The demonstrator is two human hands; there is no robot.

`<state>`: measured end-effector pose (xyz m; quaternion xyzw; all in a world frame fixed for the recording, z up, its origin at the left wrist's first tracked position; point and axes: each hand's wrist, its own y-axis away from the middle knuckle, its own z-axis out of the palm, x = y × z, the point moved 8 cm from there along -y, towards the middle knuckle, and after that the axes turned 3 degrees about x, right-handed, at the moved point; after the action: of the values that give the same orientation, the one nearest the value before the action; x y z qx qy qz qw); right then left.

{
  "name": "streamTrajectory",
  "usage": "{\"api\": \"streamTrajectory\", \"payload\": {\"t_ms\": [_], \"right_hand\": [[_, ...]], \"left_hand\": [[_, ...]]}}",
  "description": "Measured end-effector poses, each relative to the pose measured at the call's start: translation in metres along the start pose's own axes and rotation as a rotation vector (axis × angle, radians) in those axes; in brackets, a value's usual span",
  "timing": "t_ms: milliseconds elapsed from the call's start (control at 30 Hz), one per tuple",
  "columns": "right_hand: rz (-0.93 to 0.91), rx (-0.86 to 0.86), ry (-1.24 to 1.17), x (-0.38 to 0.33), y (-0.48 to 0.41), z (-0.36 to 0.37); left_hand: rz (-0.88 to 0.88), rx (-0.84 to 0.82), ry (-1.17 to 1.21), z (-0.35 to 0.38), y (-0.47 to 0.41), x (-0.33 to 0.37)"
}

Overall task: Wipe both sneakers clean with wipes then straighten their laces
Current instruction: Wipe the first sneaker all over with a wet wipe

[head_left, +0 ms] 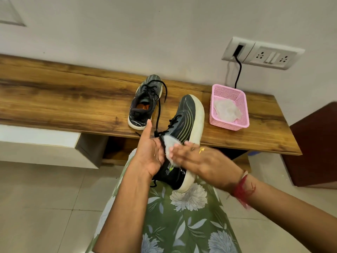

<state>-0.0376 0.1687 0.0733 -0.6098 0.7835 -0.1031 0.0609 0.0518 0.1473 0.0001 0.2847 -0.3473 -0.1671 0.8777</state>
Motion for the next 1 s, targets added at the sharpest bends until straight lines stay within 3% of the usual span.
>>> {"api": "streamTrajectory", "payload": {"t_ms": [100, 167, 267, 433, 600, 667, 800, 933, 1000], "right_hand": [[0.251, 0.099, 0.016, 0.035, -0.001, -0.011], [0.202, 0.072, 0.02, 0.022, -0.002, -0.007], [-0.018, -0.013, 0.037, -0.008, 0.002, -0.003], [0.24, 0.215, 0.094, 0.044, 0.0, -0.037], [-0.04, 0.119, 0.098, -0.012, -0.002, -0.022], [-0.003, 0.171, 0.175, -0.002, -0.006, -0.032], [0.24, 0.285, 0.206, 0.025, -0.015, -0.049], [0.076, 0.129, 0.111, -0.018, -0.014, -0.023], [0.08, 0.123, 0.127, -0.011, -0.012, -0.024]], "left_hand": [[0.004, -0.034, -0.007, 0.007, 0.003, -0.001], [0.011, -0.032, -0.006, 0.007, 0.003, 0.0], [0.017, -0.049, 0.02, 0.006, 0.004, 0.001], [0.031, -0.244, 0.092, 0.027, 0.019, 0.012], [0.052, -0.297, 0.125, 0.029, 0.026, 0.023], [0.06, -0.324, 0.123, 0.034, 0.03, 0.024], [0.071, -0.353, 0.131, 0.039, 0.035, 0.026], [0.039, -0.315, 0.137, 0.029, 0.032, 0.022], [0.043, -0.289, 0.133, 0.026, 0.03, 0.021]]}}
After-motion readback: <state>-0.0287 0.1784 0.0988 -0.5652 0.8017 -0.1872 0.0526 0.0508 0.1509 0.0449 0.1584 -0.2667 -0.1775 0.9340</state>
